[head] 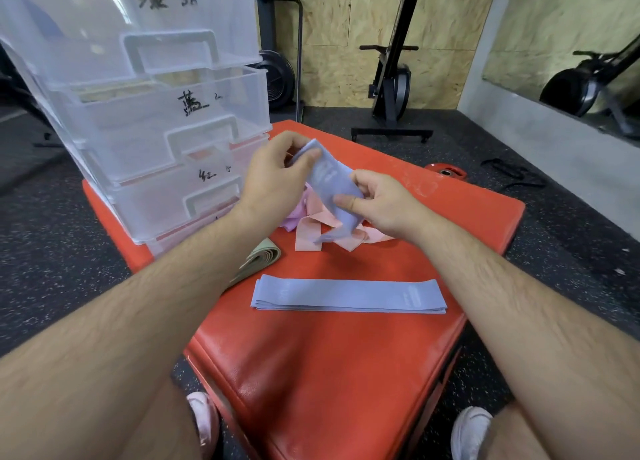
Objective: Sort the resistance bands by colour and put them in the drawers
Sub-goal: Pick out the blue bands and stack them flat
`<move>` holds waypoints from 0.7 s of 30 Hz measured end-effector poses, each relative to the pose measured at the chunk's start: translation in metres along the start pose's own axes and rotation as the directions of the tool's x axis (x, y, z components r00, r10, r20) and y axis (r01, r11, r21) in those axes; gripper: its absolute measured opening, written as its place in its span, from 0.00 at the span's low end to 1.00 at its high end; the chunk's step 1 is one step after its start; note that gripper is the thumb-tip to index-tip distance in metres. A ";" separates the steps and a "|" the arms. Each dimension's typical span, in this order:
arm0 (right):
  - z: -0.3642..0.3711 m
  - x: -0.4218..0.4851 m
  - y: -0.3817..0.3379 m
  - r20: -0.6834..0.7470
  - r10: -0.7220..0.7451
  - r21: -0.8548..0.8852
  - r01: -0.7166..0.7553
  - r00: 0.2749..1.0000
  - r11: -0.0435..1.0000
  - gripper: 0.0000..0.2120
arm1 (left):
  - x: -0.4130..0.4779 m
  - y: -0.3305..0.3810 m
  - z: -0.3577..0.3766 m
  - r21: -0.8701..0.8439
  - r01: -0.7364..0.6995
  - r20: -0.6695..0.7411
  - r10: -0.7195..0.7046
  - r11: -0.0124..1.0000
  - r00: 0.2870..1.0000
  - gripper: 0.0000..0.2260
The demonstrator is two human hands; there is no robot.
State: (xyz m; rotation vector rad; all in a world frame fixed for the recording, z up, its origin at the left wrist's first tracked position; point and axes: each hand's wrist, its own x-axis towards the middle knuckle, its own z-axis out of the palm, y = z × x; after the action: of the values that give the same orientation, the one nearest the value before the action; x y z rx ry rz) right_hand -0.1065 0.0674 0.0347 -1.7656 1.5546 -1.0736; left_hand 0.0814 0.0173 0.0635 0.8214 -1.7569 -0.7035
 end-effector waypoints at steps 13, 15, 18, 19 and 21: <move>-0.083 -0.044 0.039 0.105 0.313 -0.364 -0.256 0.944 0.896 0.06 | -0.018 -0.032 -0.051 0.077 0.299 -0.081 -0.293 0.951 0.953 0.05; -0.089 -0.053 0.045 0.115 0.331 -0.278 -0.289 0.937 0.916 0.05 | -0.026 -0.044 -0.056 0.146 0.375 -0.035 -0.374 0.915 0.927 0.03; -0.088 -0.066 0.052 0.144 0.381 -0.168 -0.357 0.913 0.919 0.06 | -0.044 -0.056 -0.055 0.321 0.349 0.052 -0.384 0.881 0.922 0.05; -0.085 -0.070 0.055 0.156 0.404 -0.167 -0.379 0.902 0.910 0.07 | -0.050 -0.058 -0.053 0.401 0.300 0.072 -0.356 0.866 0.932 0.05; -0.078 -0.074 0.064 0.160 0.426 -0.215 -0.390 0.890 0.895 0.06 | -0.062 -0.058 -0.048 0.511 0.219 0.112 -0.317 0.831 0.942 0.04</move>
State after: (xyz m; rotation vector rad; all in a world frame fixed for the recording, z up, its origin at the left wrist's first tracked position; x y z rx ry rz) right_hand -0.2070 0.1358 0.0083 -1.4997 1.8274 -0.5442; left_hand 0.1534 0.0287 -0.0016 1.4151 -2.0577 -0.5288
